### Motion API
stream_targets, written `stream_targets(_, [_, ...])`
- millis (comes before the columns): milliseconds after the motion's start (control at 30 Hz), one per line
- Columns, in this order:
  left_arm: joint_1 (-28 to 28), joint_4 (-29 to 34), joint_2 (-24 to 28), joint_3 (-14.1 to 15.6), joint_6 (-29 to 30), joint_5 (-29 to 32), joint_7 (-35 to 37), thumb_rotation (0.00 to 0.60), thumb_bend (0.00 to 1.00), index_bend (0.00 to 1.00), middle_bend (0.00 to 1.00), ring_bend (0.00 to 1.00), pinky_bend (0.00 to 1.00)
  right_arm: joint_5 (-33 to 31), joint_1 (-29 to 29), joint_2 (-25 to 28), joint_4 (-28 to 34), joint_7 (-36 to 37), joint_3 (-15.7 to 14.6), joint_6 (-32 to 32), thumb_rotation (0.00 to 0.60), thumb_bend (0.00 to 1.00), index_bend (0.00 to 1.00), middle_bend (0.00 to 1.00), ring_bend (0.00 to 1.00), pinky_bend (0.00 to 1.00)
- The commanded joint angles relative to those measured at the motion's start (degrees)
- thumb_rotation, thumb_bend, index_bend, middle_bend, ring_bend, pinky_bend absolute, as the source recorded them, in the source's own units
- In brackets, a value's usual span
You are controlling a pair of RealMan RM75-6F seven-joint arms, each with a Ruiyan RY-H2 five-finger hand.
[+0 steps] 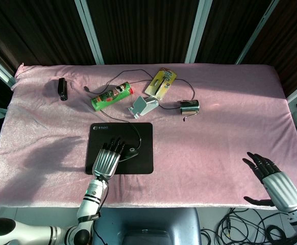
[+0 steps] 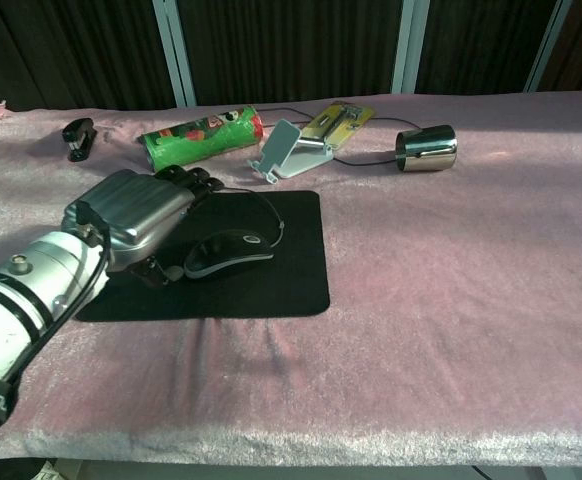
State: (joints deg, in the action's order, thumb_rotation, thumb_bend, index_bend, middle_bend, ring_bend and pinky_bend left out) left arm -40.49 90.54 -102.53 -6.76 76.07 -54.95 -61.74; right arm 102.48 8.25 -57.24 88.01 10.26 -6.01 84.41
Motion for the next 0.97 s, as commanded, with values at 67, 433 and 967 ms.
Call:
stream_targets(67, [6.0,11.2,14.3,7.0,6.1,-7.8,3.2,0.600,0.31,0.00,0.00,0.00,0.27,0.0,-0.4,-0.3,0.0,-0.2,0.2,0.8,0.600,0.07,0.00,0.00,0.00,0.25])
stream_targets(433, [23.2,8.8,38.2,20.2,21.1,-30.8,38.8,0.600,0.32,0.01,0.00,0.00,0.22,1.4,-2.3,-2.6,-1.2,-3.6,0.1,4.2,0.600,0.07,0.00,0.00,0.00,0.25])
stream_targets(967, [30.7,-5.0,34.9,16.3,22.7,-34.8,54.2,0.600,0.33,0.12,0.12,0.05,0.17,0.9,-4.0,-5.2,-1.7,-8.8,0.6,5.4,0.600,0.07,0.00,0.00,0.00,0.25])
